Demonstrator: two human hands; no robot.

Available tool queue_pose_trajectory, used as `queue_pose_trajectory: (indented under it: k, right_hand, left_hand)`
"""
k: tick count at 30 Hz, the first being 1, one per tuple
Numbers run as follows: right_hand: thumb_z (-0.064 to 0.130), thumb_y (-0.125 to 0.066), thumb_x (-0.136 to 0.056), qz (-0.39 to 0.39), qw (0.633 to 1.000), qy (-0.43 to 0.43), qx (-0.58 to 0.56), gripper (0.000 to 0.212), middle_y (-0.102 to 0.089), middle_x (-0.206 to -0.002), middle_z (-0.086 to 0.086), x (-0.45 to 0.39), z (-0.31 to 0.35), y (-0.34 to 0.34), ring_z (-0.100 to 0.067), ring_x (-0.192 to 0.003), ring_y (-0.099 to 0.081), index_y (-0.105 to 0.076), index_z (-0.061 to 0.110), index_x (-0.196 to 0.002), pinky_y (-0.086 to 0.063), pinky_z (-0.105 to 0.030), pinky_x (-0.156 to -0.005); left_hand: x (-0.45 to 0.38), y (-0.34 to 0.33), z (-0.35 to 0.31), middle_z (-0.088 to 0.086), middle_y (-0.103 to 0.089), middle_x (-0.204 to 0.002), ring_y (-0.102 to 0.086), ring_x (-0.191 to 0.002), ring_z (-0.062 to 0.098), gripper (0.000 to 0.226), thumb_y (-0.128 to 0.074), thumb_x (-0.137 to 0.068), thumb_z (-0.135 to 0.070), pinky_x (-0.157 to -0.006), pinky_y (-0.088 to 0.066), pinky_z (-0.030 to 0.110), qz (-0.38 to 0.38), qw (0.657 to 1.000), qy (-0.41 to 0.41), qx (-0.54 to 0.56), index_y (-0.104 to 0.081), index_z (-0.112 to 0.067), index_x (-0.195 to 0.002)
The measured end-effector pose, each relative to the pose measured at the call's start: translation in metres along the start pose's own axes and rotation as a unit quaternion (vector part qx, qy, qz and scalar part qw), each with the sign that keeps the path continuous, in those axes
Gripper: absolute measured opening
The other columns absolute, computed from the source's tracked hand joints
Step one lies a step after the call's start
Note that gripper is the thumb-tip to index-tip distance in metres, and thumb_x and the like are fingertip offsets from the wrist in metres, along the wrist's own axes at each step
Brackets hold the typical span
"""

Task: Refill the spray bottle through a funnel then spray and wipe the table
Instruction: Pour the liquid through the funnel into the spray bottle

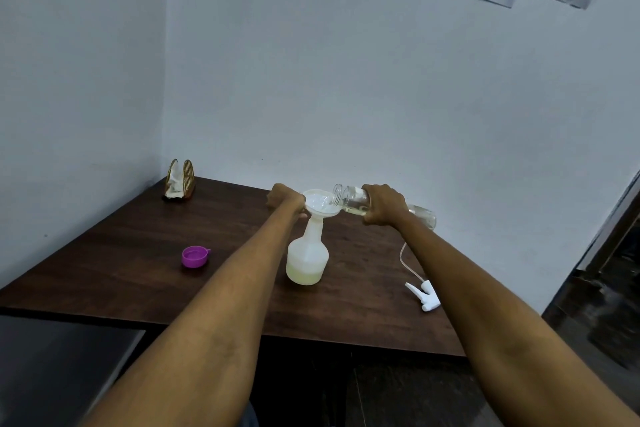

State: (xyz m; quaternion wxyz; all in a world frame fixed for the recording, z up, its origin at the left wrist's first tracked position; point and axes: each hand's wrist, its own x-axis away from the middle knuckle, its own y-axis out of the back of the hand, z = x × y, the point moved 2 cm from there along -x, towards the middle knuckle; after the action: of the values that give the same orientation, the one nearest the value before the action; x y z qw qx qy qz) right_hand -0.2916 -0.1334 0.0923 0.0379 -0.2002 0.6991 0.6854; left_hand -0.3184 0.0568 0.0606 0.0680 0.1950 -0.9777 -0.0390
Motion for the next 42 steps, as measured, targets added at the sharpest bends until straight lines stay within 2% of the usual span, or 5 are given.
queue_pose_trajectory:
  k: [10, 15, 19, 30, 42]
  right_hand:
    - [0.018, -0.069, -0.069, 0.003, 1.000, -0.009, -0.013, 0.031, -0.065, -0.094, -0.009, 0.0013, -0.0002, -0.0019, -0.028, -0.086, -0.060, -0.056, 0.008, -0.096, -0.035, -0.028, -0.063]
    - [0.018, -0.068, -0.070, 0.006, 1.000, -0.010, -0.012, 0.027, -0.065, -0.095, -0.009, 0.0019, -0.0016, -0.0024, -0.029, -0.089, -0.060, -0.053, 0.011, -0.091, -0.035, -0.028, -0.064]
    - [0.016, -0.067, -0.068, 0.002, 1.000, -0.010, -0.006, 0.030, -0.065, -0.094, -0.009, 0.0021, -0.0025, -0.0010, -0.029, -0.088, -0.060, -0.056, 0.008, -0.095, -0.035, -0.028, -0.063]
    - [0.018, -0.067, -0.073, 0.008, 1.000, -0.003, 0.017, 0.026, -0.062, -0.089, -0.008, 0.0033, -0.0030, 0.0011, -0.023, -0.076, -0.052, -0.043, 0.014, -0.083, -0.033, -0.027, -0.062]
    - [0.018, -0.065, -0.074, 0.000, 1.000, 0.002, 0.026, 0.028, -0.065, -0.095, -0.010, 0.0019, -0.0029, -0.0022, -0.029, -0.088, -0.060, -0.056, 0.008, -0.099, -0.035, -0.028, -0.062]
  left_hand:
    - [0.0003, 0.0004, -0.0013, 0.028, -0.067, -0.109, -0.071, -0.096, 0.034, 0.019, -0.058, -0.087, 0.010, -0.061, -0.057, 0.035, 0.003, 1.000, 0.005, 0.001, -0.065, 0.012, -0.105]
    - [0.0009, 0.0016, 0.0000, 0.026, -0.069, -0.107, -0.070, -0.065, 0.030, 0.010, -0.058, -0.088, 0.009, -0.041, -0.051, 0.023, 0.002, 1.000, 0.009, -0.009, -0.063, 0.007, -0.080]
    - [0.0029, 0.0013, 0.0001, 0.026, -0.069, -0.108, -0.072, -0.094, 0.032, 0.018, -0.059, -0.088, 0.008, -0.049, -0.053, 0.025, 0.004, 1.000, 0.004, 0.005, -0.066, 0.011, -0.104]
    - [0.0011, 0.0003, 0.0001, 0.027, -0.067, -0.110, -0.072, -0.081, 0.030, 0.020, -0.058, -0.088, 0.009, -0.055, -0.055, 0.030, 0.003, 1.000, 0.004, 0.008, -0.064, 0.011, -0.107]
    - [-0.0013, -0.0017, 0.0013, 0.029, -0.066, -0.114, -0.070, -0.101, 0.035, 0.021, -0.056, -0.089, 0.009, -0.060, -0.054, 0.030, 0.009, 1.000, 0.011, 0.017, -0.064, 0.012, -0.109]
